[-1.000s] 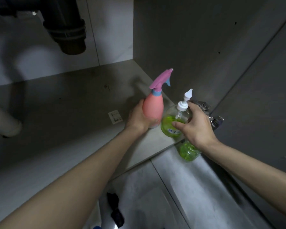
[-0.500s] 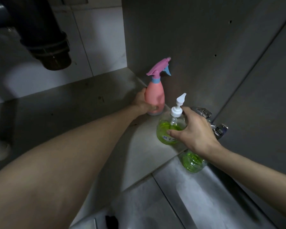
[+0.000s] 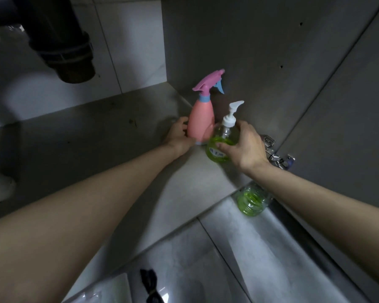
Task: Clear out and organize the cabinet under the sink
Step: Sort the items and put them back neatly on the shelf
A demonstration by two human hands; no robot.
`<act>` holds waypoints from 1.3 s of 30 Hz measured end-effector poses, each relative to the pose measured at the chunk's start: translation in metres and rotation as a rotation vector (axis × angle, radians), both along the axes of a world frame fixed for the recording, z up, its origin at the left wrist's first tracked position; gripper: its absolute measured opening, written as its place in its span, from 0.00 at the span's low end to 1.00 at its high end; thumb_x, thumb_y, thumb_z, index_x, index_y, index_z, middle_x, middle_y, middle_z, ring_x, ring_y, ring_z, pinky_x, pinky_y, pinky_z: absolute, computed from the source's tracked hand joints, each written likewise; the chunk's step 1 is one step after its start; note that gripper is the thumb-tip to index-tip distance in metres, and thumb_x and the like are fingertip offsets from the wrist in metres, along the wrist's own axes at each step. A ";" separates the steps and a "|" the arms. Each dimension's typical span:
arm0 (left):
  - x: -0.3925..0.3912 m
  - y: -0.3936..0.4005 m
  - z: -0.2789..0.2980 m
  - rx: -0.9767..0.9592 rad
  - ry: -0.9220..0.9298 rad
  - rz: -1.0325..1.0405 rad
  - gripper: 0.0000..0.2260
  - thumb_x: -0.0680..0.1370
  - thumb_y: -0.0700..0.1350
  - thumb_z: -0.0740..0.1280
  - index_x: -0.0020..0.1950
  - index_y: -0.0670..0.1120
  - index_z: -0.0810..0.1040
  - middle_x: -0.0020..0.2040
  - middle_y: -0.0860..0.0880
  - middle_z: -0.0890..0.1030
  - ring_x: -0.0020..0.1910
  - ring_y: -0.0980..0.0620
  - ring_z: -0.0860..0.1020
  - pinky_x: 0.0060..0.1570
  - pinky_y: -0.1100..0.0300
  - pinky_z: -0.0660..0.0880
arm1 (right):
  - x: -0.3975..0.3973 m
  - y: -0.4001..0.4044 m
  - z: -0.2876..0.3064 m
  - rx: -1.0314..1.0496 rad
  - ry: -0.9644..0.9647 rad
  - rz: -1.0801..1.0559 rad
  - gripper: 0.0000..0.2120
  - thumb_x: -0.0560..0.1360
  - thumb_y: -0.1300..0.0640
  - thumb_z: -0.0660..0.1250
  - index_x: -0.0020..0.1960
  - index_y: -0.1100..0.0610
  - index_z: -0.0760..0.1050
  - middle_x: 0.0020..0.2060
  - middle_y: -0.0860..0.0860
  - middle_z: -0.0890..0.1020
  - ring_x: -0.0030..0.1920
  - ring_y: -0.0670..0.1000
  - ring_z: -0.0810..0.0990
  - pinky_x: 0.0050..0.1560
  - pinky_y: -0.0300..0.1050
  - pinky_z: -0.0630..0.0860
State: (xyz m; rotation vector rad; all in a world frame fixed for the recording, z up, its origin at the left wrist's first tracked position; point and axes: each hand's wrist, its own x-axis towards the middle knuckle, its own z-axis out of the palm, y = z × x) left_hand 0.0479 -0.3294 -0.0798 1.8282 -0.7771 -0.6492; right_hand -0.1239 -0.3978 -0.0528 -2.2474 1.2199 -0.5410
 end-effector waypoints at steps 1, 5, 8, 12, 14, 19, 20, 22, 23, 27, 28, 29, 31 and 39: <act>-0.003 0.003 0.001 0.002 -0.011 0.009 0.29 0.71 0.27 0.71 0.71 0.36 0.69 0.58 0.40 0.77 0.53 0.45 0.77 0.46 0.65 0.75 | -0.005 0.000 0.001 0.016 -0.011 0.013 0.34 0.69 0.46 0.77 0.70 0.55 0.69 0.63 0.55 0.76 0.63 0.60 0.76 0.62 0.56 0.74; -0.020 0.017 -0.001 -0.016 -0.034 0.016 0.22 0.75 0.29 0.68 0.68 0.35 0.72 0.57 0.39 0.78 0.52 0.49 0.74 0.50 0.65 0.73 | -0.041 0.008 0.008 -0.110 0.002 0.094 0.24 0.72 0.48 0.73 0.66 0.53 0.74 0.60 0.52 0.77 0.60 0.56 0.77 0.59 0.50 0.73; -0.039 0.034 -0.002 -0.038 -0.068 0.010 0.16 0.76 0.30 0.67 0.63 0.38 0.76 0.52 0.44 0.78 0.50 0.49 0.76 0.54 0.61 0.73 | -0.074 0.017 0.022 -0.225 -0.007 0.187 0.18 0.73 0.47 0.66 0.61 0.48 0.76 0.56 0.47 0.76 0.55 0.54 0.78 0.54 0.50 0.74; -0.070 0.063 -0.002 -0.041 -0.145 -0.015 0.12 0.76 0.33 0.67 0.57 0.44 0.80 0.46 0.48 0.81 0.47 0.46 0.81 0.55 0.50 0.80 | -0.112 0.027 0.022 -0.428 0.535 0.351 0.14 0.76 0.49 0.63 0.59 0.54 0.72 0.57 0.54 0.73 0.49 0.66 0.80 0.43 0.54 0.75; -0.086 0.079 -0.002 -0.001 -0.197 -0.020 0.11 0.76 0.36 0.68 0.57 0.45 0.81 0.45 0.50 0.81 0.44 0.47 0.82 0.53 0.48 0.80 | -0.123 0.032 0.018 -0.392 0.679 0.393 0.12 0.77 0.51 0.63 0.56 0.57 0.72 0.55 0.56 0.74 0.49 0.66 0.81 0.42 0.54 0.75; -0.119 0.125 0.008 0.129 -0.253 -0.028 0.09 0.77 0.40 0.66 0.55 0.50 0.81 0.44 0.51 0.83 0.42 0.49 0.83 0.51 0.49 0.81 | -0.124 0.034 0.042 -0.236 0.526 0.439 0.05 0.76 0.56 0.66 0.49 0.57 0.75 0.54 0.57 0.74 0.50 0.64 0.79 0.48 0.52 0.76; -0.124 0.137 0.011 0.167 -0.263 -0.009 0.09 0.77 0.42 0.66 0.54 0.52 0.81 0.43 0.53 0.83 0.42 0.51 0.83 0.50 0.51 0.81 | -0.119 0.033 0.054 -0.239 0.477 0.422 0.03 0.75 0.56 0.66 0.47 0.56 0.74 0.53 0.57 0.75 0.50 0.64 0.79 0.47 0.50 0.74; -0.134 0.165 0.016 0.256 -0.315 -0.014 0.07 0.78 0.46 0.66 0.53 0.55 0.80 0.43 0.56 0.83 0.43 0.54 0.82 0.47 0.56 0.80 | -0.109 0.027 0.080 -0.257 0.403 0.371 0.04 0.74 0.56 0.65 0.42 0.54 0.71 0.49 0.56 0.74 0.48 0.64 0.78 0.43 0.48 0.71; -0.139 0.180 0.017 0.304 -0.354 -0.043 0.07 0.78 0.47 0.66 0.54 0.56 0.80 0.44 0.58 0.82 0.44 0.56 0.81 0.45 0.59 0.78 | -0.103 0.024 0.092 -0.259 0.376 0.340 0.05 0.73 0.56 0.65 0.40 0.54 0.71 0.47 0.55 0.74 0.48 0.64 0.77 0.43 0.48 0.70; -0.150 0.230 0.023 0.439 -0.378 -0.131 0.10 0.80 0.47 0.65 0.60 0.53 0.79 0.52 0.54 0.82 0.50 0.54 0.80 0.52 0.54 0.79 | -0.084 0.017 0.124 -0.232 0.247 0.259 0.03 0.72 0.58 0.64 0.40 0.55 0.71 0.48 0.57 0.75 0.50 0.65 0.77 0.47 0.50 0.73; -0.152 0.238 0.024 0.466 -0.367 -0.125 0.10 0.80 0.46 0.65 0.61 0.52 0.79 0.53 0.53 0.82 0.51 0.53 0.80 0.53 0.53 0.79 | -0.081 0.017 0.125 -0.240 0.226 0.243 0.02 0.73 0.58 0.64 0.41 0.55 0.72 0.50 0.58 0.74 0.52 0.65 0.76 0.50 0.53 0.75; -0.153 0.246 0.025 0.487 -0.351 -0.109 0.11 0.80 0.46 0.65 0.62 0.51 0.79 0.53 0.52 0.82 0.51 0.51 0.80 0.54 0.52 0.79 | -0.079 0.017 0.124 -0.252 0.213 0.227 0.02 0.74 0.58 0.64 0.43 0.56 0.72 0.52 0.58 0.74 0.53 0.66 0.76 0.52 0.55 0.75; -0.156 0.260 0.026 0.517 -0.321 -0.078 0.11 0.80 0.45 0.64 0.62 0.50 0.78 0.53 0.50 0.82 0.52 0.49 0.80 0.55 0.51 0.79 | -0.075 0.017 0.119 -0.252 0.225 0.204 0.04 0.76 0.57 0.64 0.48 0.57 0.74 0.55 0.59 0.73 0.55 0.67 0.75 0.55 0.56 0.74; -0.153 0.296 0.032 0.628 -0.298 0.003 0.12 0.79 0.45 0.63 0.61 0.51 0.77 0.52 0.51 0.81 0.52 0.48 0.79 0.54 0.55 0.77 | -0.063 0.040 0.105 -0.414 0.215 0.154 0.22 0.75 0.58 0.68 0.67 0.59 0.69 0.63 0.60 0.69 0.60 0.64 0.73 0.47 0.56 0.75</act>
